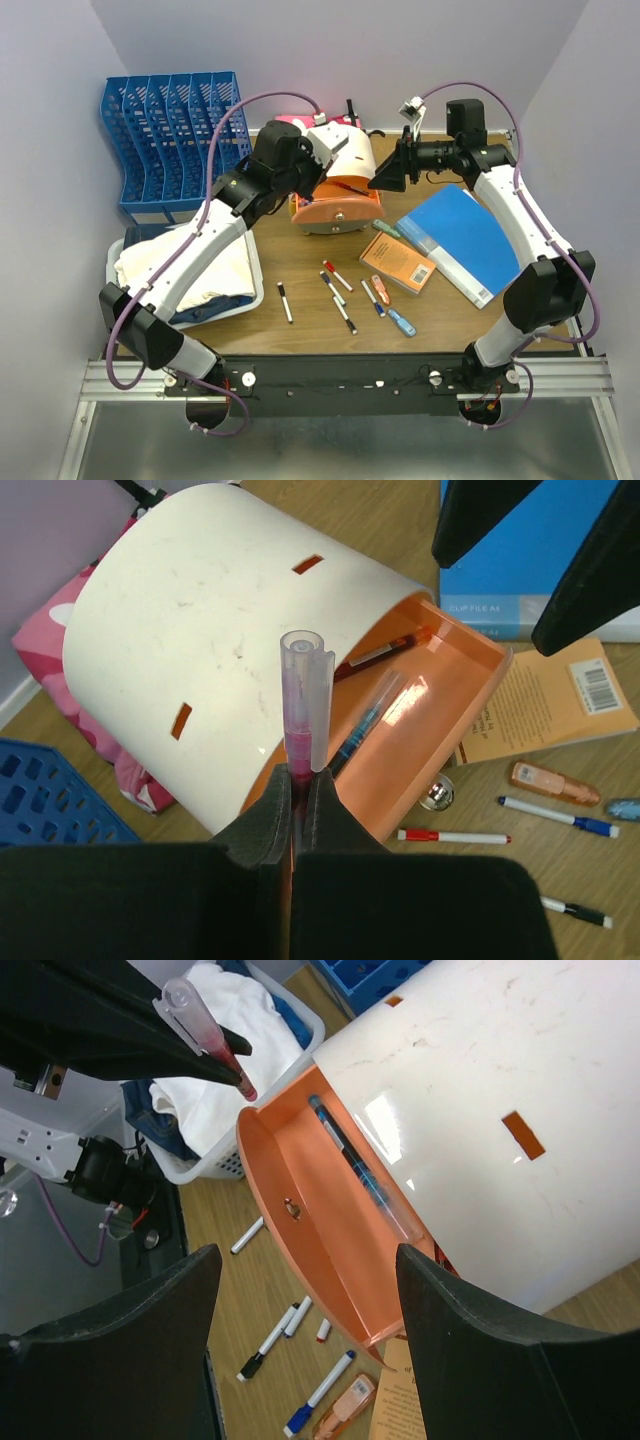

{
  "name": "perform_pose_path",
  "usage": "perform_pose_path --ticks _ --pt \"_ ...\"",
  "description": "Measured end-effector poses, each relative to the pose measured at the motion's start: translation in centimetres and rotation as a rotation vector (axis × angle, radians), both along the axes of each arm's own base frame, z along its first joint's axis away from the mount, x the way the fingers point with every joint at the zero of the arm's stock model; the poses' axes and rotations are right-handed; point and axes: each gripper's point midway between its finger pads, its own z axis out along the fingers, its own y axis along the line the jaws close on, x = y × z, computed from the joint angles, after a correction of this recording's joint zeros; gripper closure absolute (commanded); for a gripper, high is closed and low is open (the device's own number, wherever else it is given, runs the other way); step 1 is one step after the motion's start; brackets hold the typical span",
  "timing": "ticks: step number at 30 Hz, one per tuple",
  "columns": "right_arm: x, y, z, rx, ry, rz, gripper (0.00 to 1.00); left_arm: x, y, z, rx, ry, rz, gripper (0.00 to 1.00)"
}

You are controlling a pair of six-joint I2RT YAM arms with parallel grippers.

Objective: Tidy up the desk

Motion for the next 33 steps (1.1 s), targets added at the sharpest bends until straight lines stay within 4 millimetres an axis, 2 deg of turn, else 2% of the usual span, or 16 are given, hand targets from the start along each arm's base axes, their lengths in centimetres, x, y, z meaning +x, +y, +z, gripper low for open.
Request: perform_pose_path --ticks 5,8,12,18,23,29,30,32,33 --pt "0.0 -0.3 -0.5 -0.011 0.012 -0.009 0.21 -0.1 -1.2 -1.0 0.078 -0.039 -0.075 0.91" --pt "0.1 -0.3 -0.6 -0.012 0.009 -0.008 0.21 -0.1 -1.7 -1.7 0.112 -0.051 -0.105 0.83" --pt "0.1 -0.4 -0.6 -0.014 0.008 -0.009 0.21 -0.2 -2.4 -2.5 0.145 -0.058 -0.135 0.66" --pt "-0.2 -0.7 -0.8 -0.027 -0.009 0.000 0.21 -0.5 -3.2 -2.9 0.172 -0.073 -0.156 0.47" --pt "-1.1 -1.1 -1.2 -0.056 -0.035 0.029 0.21 -0.3 -3.4 -2.5 0.173 -0.095 -0.147 0.42" --pt "-3.3 -1.7 -2.0 -0.098 -0.105 0.129 0.22 0.3 -2.5 -1.0 0.152 -0.126 -0.073 0.24" --pt "-3.9 -1.9 -2.3 -0.108 -0.121 0.157 0.23 0.2 -2.2 -0.2 0.130 -0.143 -0.050 0.17" --pt "-4.9 -2.2 -2.9 -0.125 -0.155 0.204 0.24 -0.1 -1.4 1.2 0.086 -0.171 -0.009 0.10" --pt "-5.5 -2.3 -3.3 -0.133 -0.159 0.223 0.25 -0.7 -0.7 2.6 0.037 -0.200 0.020 0.03"
